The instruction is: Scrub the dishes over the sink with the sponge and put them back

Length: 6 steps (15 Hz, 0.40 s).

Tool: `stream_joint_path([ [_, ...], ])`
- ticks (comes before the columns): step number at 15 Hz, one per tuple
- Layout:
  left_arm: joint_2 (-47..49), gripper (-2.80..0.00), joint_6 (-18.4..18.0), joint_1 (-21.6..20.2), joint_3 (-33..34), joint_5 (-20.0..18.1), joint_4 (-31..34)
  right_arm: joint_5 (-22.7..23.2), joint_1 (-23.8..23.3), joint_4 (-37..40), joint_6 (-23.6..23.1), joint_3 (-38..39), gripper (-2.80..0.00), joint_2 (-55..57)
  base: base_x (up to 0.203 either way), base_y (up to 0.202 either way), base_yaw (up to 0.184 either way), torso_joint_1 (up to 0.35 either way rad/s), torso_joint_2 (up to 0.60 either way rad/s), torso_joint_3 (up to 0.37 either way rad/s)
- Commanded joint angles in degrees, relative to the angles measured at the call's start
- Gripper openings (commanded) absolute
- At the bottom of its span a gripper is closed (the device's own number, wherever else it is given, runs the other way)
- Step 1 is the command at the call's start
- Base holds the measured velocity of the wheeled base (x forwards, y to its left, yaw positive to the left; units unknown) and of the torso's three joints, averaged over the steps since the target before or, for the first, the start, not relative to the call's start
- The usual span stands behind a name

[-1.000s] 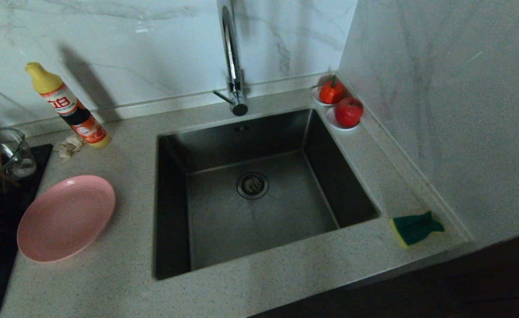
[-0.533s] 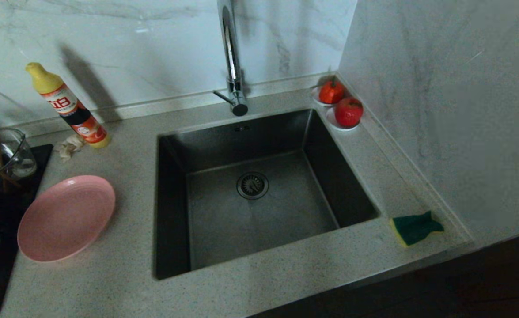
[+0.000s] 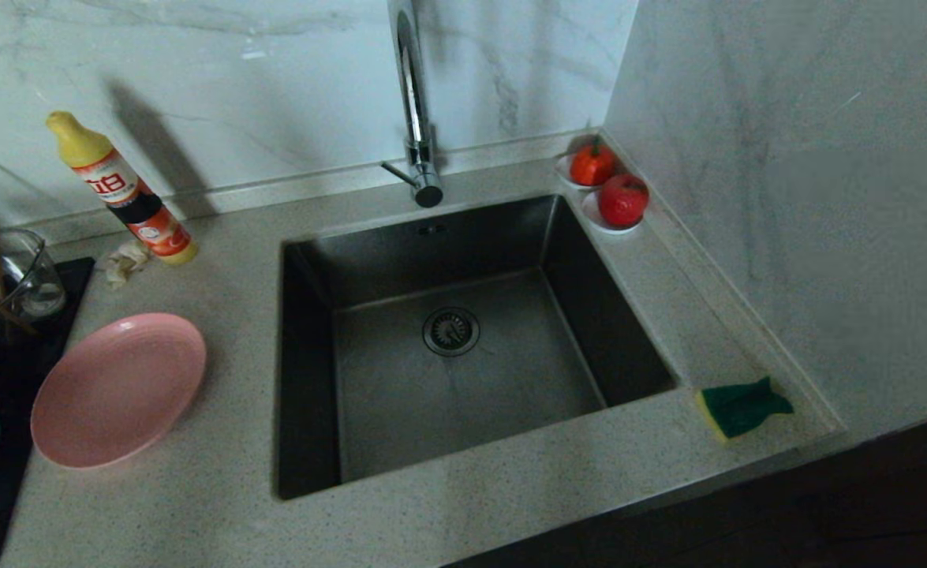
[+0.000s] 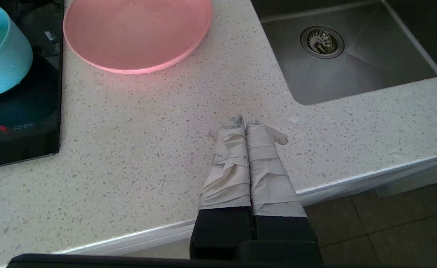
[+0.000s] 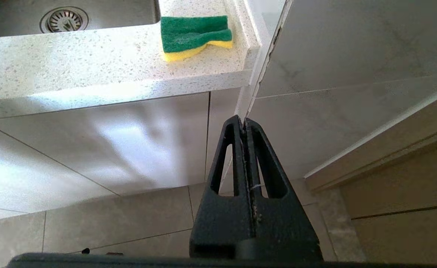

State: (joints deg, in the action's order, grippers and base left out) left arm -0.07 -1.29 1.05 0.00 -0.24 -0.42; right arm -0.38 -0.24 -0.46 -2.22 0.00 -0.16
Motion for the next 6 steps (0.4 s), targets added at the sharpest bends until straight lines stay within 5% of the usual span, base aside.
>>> stream_joint_path([
  [1,-0.1,-2.8,-0.03,0.01,0.0,-0.02,-0.02,-0.06,-0.02,-0.06,0.54,0.09,-2.8,0.16,0.0,0.0,0.0,0.0,0.0,0.0],
  [6,-0.1,-2.8,-0.03,0.01,0.0,-0.02,-0.02,0.0,-0.02,0.02,1.17,0.0,-2.8,0.16,0.0,0.0,0.0,0.0,0.0,0.0],
])
